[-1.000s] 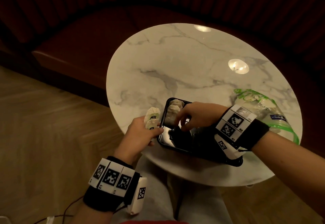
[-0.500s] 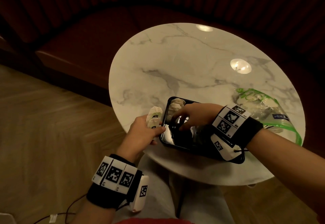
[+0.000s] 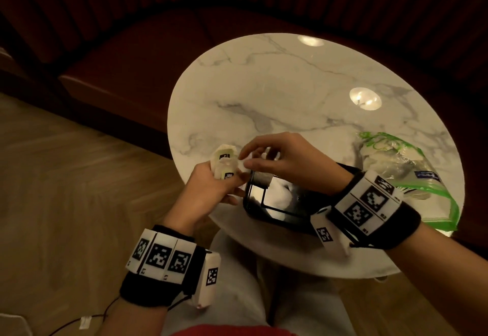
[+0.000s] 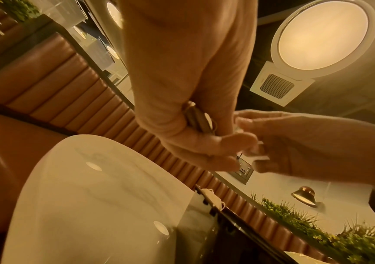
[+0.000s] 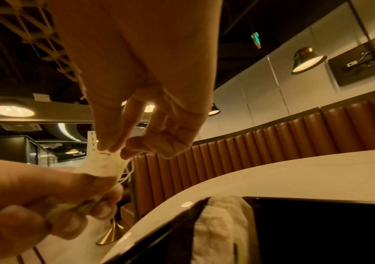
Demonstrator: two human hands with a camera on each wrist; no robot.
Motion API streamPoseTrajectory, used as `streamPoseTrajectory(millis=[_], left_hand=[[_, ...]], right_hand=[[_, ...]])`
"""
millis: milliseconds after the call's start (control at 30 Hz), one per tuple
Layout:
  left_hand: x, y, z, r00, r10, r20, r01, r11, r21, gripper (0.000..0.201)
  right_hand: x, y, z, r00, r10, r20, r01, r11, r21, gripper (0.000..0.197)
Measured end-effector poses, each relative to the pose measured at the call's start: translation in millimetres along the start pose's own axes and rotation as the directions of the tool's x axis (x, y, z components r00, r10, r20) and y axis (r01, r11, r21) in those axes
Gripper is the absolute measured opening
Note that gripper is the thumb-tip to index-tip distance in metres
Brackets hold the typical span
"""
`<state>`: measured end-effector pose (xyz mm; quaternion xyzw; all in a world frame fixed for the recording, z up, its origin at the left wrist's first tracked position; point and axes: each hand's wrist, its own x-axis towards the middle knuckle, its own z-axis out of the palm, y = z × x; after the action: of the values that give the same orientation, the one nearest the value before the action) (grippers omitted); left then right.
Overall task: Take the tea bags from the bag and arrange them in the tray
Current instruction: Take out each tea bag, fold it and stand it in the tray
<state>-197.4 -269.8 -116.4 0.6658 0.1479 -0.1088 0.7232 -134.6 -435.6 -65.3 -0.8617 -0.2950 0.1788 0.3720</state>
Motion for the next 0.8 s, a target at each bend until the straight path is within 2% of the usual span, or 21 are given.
streamPoseTrajectory(millis=[100,267,400,500,667,800], left_hand=[[-5.7,6.9,4.5,0.997,0.036,0.072,-0.033,0.999,-0.039,0.015],[-10.5,11.1,7.0,0.992,0.065,0.108,-0.060,0.997,-0.050,0.015],[-11.3,12.4,3.4,0.984,0.034,0.174,-0.014,0.993,-0.114,0.029],[-12.7,13.4,0.7,0.977,0.023,0.210,0.026,0.973,-0.228,0.036],[-11.8,15.8,-0.1,0.988,0.030,0.150,0.025,0.935,-0.354,0.016],[-9.1,16.2,0.2,0.996,0.026,0.085,0.008,0.927,-0.376,0.011]], right_hand=[[3.6,-13.0,3.9,1.000,-0.005,0.002,0.005,1.000,0.015,0.013],[7.1,-17.8,1.5,0.999,0.028,0.017,-0.027,0.999,-0.037,0.012],[4.5,-14.5,-4.8,0.998,0.056,-0.005,-0.056,0.998,-0.029,0.009],[1.4,-11.8,-14.1,0.996,0.081,-0.028,-0.080,0.996,0.044,0.009],[-3.3,-10.2,-22.8,0.987,0.133,-0.090,-0.110,0.968,0.224,0.016],[-6.8,-7.4,-20.5,0.975,0.209,-0.075,-0.161,0.897,0.412,0.020]])
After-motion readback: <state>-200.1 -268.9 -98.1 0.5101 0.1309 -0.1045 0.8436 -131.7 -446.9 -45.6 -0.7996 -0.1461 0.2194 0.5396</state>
